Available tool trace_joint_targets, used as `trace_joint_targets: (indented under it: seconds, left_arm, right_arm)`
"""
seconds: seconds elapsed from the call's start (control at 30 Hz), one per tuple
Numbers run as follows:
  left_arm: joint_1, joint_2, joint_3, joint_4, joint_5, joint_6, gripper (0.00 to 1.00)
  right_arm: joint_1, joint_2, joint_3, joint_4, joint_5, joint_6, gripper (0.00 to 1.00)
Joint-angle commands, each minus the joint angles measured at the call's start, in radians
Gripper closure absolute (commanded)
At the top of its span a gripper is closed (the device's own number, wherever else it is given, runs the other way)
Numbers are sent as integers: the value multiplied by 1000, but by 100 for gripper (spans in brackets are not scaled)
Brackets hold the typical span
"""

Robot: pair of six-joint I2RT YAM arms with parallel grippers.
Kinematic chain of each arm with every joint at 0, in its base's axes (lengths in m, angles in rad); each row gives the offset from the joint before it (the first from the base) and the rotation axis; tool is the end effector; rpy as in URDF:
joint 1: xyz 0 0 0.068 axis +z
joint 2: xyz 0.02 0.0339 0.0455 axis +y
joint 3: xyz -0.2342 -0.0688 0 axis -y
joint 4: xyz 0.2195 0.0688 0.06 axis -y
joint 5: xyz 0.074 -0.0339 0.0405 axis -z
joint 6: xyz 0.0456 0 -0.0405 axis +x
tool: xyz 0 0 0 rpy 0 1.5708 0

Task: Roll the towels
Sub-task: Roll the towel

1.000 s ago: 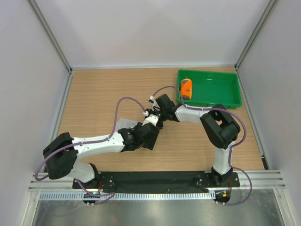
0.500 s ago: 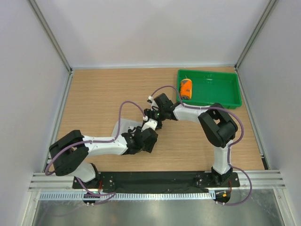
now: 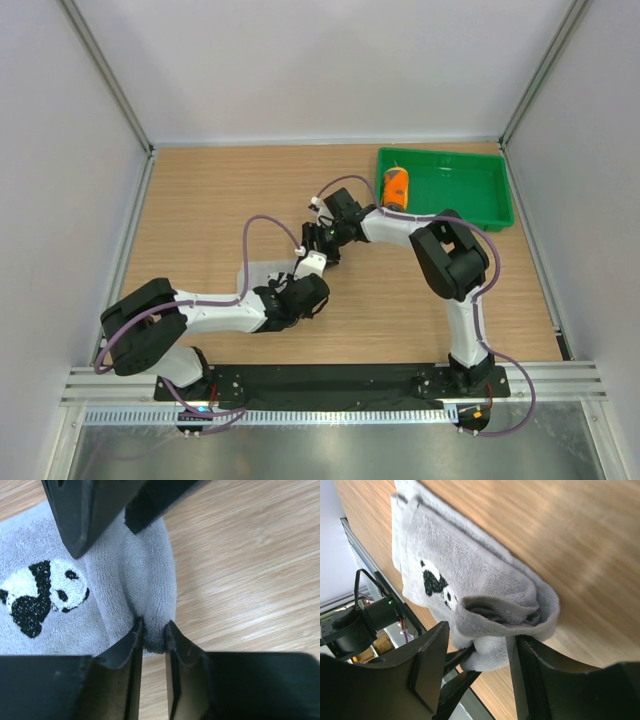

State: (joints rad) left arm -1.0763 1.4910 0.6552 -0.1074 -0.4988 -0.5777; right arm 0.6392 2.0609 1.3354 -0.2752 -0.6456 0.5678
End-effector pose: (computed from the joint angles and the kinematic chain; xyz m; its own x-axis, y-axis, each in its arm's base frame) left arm 0.1426 -0.2185 0.1320 -0.6711 0.2342 -0.7034 0.3261 0.9453 0.0037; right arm 0.2997 0.2570 0.1264 -0.9660 -0.1828 -0.1826 -0.2581 0.6472 0.7173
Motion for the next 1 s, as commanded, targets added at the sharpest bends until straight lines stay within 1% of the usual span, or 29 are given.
trace_joint_targets:
  seconds: [0.0,0.13,0.23,0.27,0.37,0.43,0.53,0.57,0.63,0.67,0.7,0.73,0.77,0.8,0.83,0.87,0.9,0.93,0.97]
  left_arm:
    - [-2,31,-45,-40,75,-42,82]
    - [-2,29,-48,-38,91,-40,89]
    - [-2,32,-48,-35,115,-33,95]
    - [-2,35,-46,-31,121,-31,99]
    - [-2,35,-48,-25,143,-25,100]
    - [-2,35,-48,-15,176,-14,100]
    - [-19,23,-49,14,227,15,100]
    - [-25,20,-49,26,276,45,100]
    - [-57,8,-49,66,336,77,100]
    - [-71,5,-48,75,367,94,100]
    - [-79,2,-45,77,376,120,100]
    - [-83,0,-45,74,390,131,100]
    - [-85,2,-46,75,423,136,100]
    - [-85,2,-46,80,433,141,100]
    - [-86,5,-46,75,433,139,100]
    - [-86,8,-46,72,431,138,100]
    - [-86,11,-45,69,430,136,100]
    - [-86,15,-45,68,430,125,100]
    - [-86,18,-43,66,428,121,100]
  right_arm:
    - [-38,45,92,-18,21,-45,44]
    - [-85,108,174,-61,21,-51,44]
    - [-122,140,251,-91,32,-48,44]
    - [-139,142,280,-96,37,-43,44]
    - [-156,137,330,-120,75,-37,44]
    - [-164,114,334,-145,95,-46,44]
    - [-167,29,271,-153,139,-60,42]
    - [-167,-31,215,-153,150,-66,42]
    - [-173,-100,145,-153,196,-68,41]
    - [-171,-135,71,-154,217,-72,41]
    - [-173,-216,27,-157,253,-74,41]
    - [-171,-257,-19,-159,277,-72,41]
    - [-171,-298,-112,-157,296,-69,40]
    - [-171,-388,-158,-160,343,-60,39]
    - [-173,-430,-204,-166,371,-54,38]
    - [-173,-477,-290,-176,398,-46,36]
    - [-173,-519,-330,-192,432,-30,35]
    - [-173,-598,-367,-202,490,-19,35]
    - [-173,-634,-433,-209,506,-8,34]
